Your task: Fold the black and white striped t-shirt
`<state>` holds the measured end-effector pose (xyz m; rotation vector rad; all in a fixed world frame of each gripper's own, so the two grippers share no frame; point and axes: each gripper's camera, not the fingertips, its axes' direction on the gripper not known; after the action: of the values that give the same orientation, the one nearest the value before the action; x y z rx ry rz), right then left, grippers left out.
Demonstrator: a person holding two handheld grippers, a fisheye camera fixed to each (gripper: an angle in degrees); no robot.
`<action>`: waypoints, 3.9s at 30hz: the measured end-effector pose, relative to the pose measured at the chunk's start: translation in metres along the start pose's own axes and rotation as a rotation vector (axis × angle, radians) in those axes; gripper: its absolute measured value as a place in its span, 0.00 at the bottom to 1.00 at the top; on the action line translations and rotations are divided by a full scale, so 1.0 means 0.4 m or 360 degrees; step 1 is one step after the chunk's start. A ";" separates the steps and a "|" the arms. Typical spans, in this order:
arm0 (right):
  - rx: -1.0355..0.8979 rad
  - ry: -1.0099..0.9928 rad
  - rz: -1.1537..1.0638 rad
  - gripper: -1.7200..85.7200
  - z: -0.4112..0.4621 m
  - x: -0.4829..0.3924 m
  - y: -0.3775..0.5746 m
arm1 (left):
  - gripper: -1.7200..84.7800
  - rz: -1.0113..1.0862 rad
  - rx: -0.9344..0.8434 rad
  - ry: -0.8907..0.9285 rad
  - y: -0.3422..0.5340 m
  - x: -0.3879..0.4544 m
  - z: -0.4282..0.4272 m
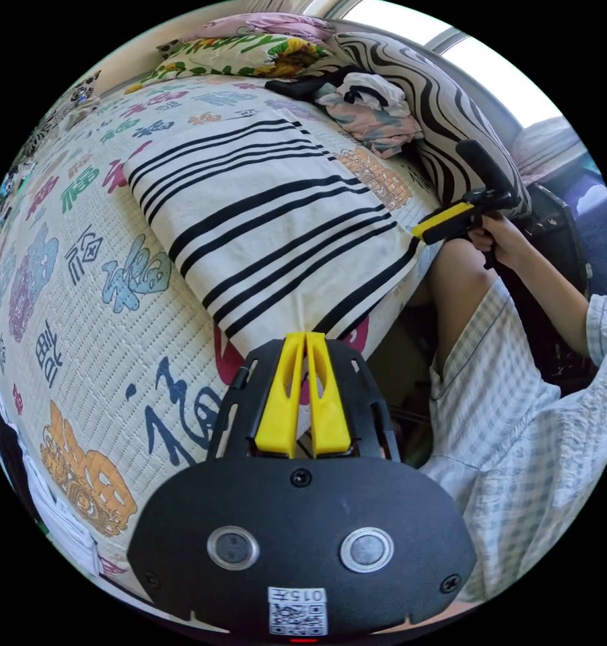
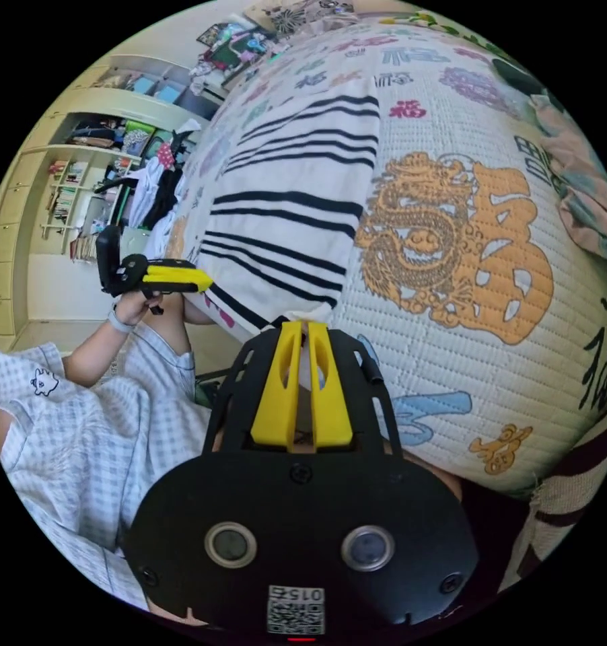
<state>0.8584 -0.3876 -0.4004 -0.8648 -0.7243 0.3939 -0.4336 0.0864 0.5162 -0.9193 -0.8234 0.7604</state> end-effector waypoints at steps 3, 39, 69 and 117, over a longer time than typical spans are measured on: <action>0.0015 -0.0004 -0.0050 0.02 -0.025 -0.016 0.004 | 0.02 0.0014 -0.0007 0.0101 -0.008 -0.057 -0.028; 0.0480 -0.0532 -0.0414 0.07 -0.334 0.017 -0.251 | 0.03 -0.0100 0.0751 0.0809 -0.370 -0.854 -0.399; 0.0162 0.0101 -0.0504 0.07 -0.088 -0.286 0.193 | 0.06 0.0087 0.0535 0.0604 0.071 -0.279 -0.461; 0.0095 -0.0476 -0.0063 0.01 0.334 0.272 -0.116 | 0.01 -0.0553 0.0282 0.0674 -0.058 -0.073 -0.836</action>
<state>0.8402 -0.2786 -0.2602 -0.7419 -0.9988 0.5131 -0.1564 -0.0703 0.4077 -0.7175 -0.5113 0.3119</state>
